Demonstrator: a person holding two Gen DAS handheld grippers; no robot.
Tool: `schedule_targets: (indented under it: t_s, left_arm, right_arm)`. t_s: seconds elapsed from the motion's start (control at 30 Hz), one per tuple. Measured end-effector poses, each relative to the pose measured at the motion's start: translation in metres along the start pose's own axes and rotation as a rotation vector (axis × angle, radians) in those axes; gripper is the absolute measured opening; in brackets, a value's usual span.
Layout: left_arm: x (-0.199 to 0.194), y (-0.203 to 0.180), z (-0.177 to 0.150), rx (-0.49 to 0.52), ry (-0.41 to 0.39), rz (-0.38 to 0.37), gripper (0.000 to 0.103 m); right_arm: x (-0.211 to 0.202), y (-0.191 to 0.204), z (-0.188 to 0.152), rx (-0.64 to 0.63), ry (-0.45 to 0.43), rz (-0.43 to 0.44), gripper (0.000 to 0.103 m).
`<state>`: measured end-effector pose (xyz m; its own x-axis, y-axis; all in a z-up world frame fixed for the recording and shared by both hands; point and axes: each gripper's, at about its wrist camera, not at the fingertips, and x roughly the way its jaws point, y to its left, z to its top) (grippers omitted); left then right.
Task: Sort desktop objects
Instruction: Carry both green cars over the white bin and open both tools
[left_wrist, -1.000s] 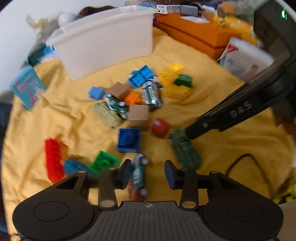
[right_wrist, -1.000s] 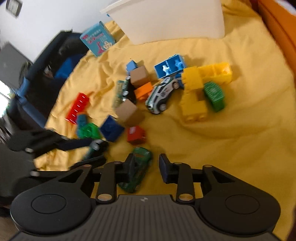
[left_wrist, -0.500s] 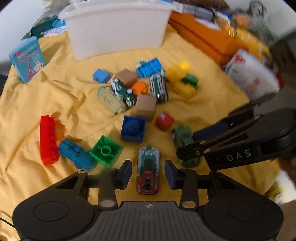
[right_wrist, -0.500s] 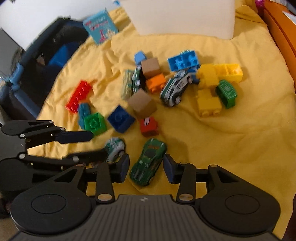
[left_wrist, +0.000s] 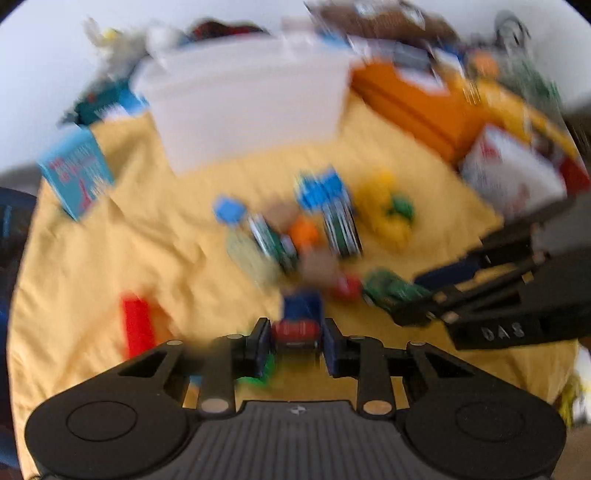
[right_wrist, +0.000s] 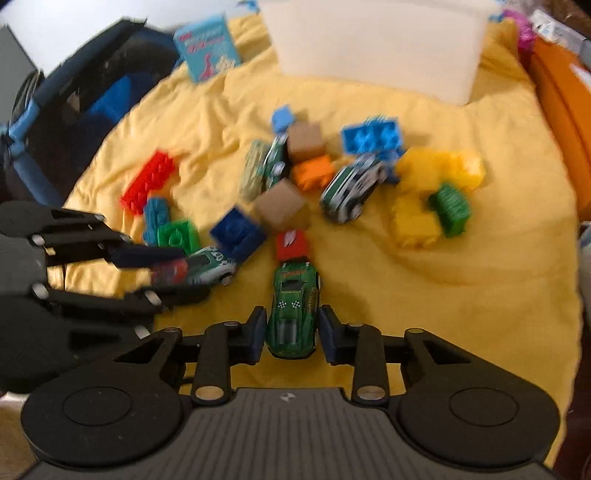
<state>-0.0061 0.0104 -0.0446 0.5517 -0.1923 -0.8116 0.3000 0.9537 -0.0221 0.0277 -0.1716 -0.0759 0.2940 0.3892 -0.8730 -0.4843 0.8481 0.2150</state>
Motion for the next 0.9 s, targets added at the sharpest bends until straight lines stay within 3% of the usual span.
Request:
schedule_targets:
  t_s: [0.23,0.4,0.53,0.7,0.9]
  left_arm:
    - [-0.032,0.035,0.069,-0.089,-0.191,-0.003,0.033]
    - [-0.038,0.052,0.115,-0.093,-0.264,0.033,0.033]
    - [-0.036,0.063,0.153,-0.086,-0.311,0.068,0.033]
    - [-0.026,0.077,0.193,-0.093,-0.339,0.102,0.033]
    - [0.006,0.087,0.228,-0.106,-0.305,0.125,0.033]
  right_arm:
    - [-0.055,-0.014,0.041,0.000,-0.218,-0.057,0.034]
    - [-0.087,-0.025,0.077,-0.050,-0.357,-0.127,0.034]
    - [-0.098,-0.034,0.105,-0.057,-0.419,-0.157,0.034]
    - [-0.099,-0.037,0.143,-0.080,-0.474,-0.184,0.034]
    - [-0.090,-0.054,0.184,-0.055,-0.521,-0.201,0.034]
